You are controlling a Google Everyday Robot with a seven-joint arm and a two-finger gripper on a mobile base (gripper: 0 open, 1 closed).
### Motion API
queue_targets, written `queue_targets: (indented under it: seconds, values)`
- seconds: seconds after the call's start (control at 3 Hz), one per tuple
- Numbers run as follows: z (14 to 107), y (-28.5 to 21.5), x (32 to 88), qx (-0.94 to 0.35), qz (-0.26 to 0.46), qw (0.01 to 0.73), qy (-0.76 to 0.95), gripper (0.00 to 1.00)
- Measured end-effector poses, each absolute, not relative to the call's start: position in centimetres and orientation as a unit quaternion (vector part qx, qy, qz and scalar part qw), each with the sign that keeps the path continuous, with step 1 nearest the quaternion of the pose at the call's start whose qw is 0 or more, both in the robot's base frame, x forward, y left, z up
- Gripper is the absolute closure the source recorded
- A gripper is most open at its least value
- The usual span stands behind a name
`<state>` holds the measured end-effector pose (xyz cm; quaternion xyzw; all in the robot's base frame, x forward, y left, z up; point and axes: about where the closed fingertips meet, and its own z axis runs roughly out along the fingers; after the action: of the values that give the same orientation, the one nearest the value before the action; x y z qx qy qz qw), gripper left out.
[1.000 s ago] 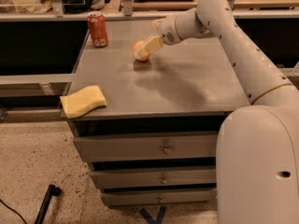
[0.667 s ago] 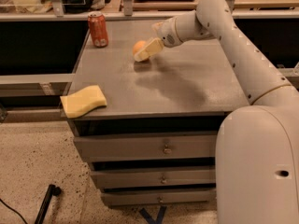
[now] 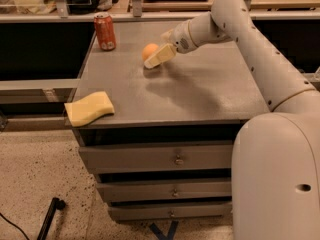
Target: Move orange near sponge
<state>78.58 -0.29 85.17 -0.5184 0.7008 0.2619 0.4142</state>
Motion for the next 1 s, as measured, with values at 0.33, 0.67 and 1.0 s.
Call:
queue_targets:
  seconds: [0.33,0.67,1.0]
  values:
    - [84.7,-0.4,78.0,-0.519,0.266,0.398,0.709,0.31]
    - [83.9,0.1,78.0,-0.521,0.267,0.387,0.712,0.45]
    - [82.9,1.0,78.6,-0.523,0.271,0.381,0.713,0.47]
